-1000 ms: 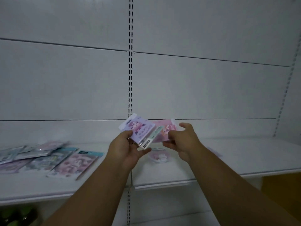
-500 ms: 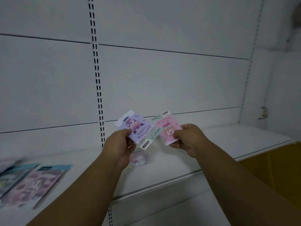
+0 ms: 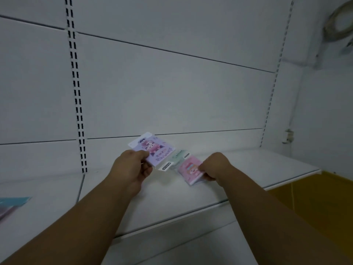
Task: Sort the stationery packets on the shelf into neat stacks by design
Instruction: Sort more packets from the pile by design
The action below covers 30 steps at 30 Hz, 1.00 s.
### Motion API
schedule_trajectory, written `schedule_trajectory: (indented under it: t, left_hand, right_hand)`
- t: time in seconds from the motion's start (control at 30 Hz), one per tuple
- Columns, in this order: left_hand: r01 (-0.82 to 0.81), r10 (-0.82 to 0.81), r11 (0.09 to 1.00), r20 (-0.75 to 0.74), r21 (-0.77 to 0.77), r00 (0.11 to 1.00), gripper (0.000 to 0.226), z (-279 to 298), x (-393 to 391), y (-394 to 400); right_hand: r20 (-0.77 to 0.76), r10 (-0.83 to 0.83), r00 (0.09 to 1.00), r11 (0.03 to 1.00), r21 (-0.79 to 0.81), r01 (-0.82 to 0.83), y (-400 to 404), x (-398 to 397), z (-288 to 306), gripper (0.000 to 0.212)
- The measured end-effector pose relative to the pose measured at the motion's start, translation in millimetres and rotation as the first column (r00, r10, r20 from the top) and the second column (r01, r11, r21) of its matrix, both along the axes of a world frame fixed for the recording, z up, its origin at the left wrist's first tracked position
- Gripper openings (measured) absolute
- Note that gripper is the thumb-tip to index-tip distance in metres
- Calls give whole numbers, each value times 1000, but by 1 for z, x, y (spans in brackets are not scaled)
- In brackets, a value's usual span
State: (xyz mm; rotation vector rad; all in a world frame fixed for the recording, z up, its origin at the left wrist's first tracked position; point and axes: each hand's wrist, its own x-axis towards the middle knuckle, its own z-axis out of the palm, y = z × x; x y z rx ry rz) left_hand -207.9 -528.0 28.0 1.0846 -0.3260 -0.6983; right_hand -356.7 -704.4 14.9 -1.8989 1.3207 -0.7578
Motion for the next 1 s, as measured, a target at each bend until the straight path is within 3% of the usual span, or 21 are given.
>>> schedule_trajectory:
  t: [0.13,0.2,0.27,0.3,0.37,0.4,0.5,0.53,0.63,0.73,0.83,0.93,1.0]
  left_hand:
    - [-65,65,998,45,8,997,14,-2,-12,-27]
    - [-92,92,996,73,-6,993,15,-2,-20,-40]
    - [-133,134,991,74,-23,988,16,-3,-27,-53]
    - [-156,158,987,67,-33,985,18,-4,-30,-58]
    - [-183,186,981,47,-58,981,24,-6,-37,-68]
    - [-180,183,981,40,-67,982,27,-7,-42,-73]
    - [-118,120,987,16,-105,993,19,-8,-51,-80]
    - [-127,127,985,-11,-117,992,14,-7,-51,-80]
    - [-223,221,972,-40,-75,974,8,-4,-41,-74]
    - [-185,152,972,212,145,965,17,-6,-44,-66]
    - [-155,22,931,372,330,928,20,-11,-58,-64]
    - [-262,4,864,514,431,858,24,-16,-68,-71]
    - [-361,-16,798,617,482,787,29,-21,-71,-78]
  right_hand:
    - [-427,104,898,972,-148,-183,-18,-4,4,27]
    - [-503,75,861,935,-266,-237,-26,-9,8,27]
    - [-343,152,927,925,-281,-256,-29,-13,14,34]
    - [-152,255,955,944,-173,-279,-28,-15,19,45]
    - [260,398,880,882,154,-445,-21,-16,29,53]
    - [376,417,827,827,220,-517,-17,-16,33,47]
    - [457,434,777,804,193,-563,-22,-13,35,10]
    - [455,428,781,819,171,-548,-27,-12,36,8]
    - [384,473,793,812,160,-562,-50,-10,44,14]
    - [257,491,832,843,101,-529,-73,-1,49,14]
    - [63,479,875,876,-91,-473,-91,18,47,17]
    - [-254,500,828,795,-245,-555,-100,37,35,22]
    - [-352,522,777,747,-250,-616,-104,45,27,17]
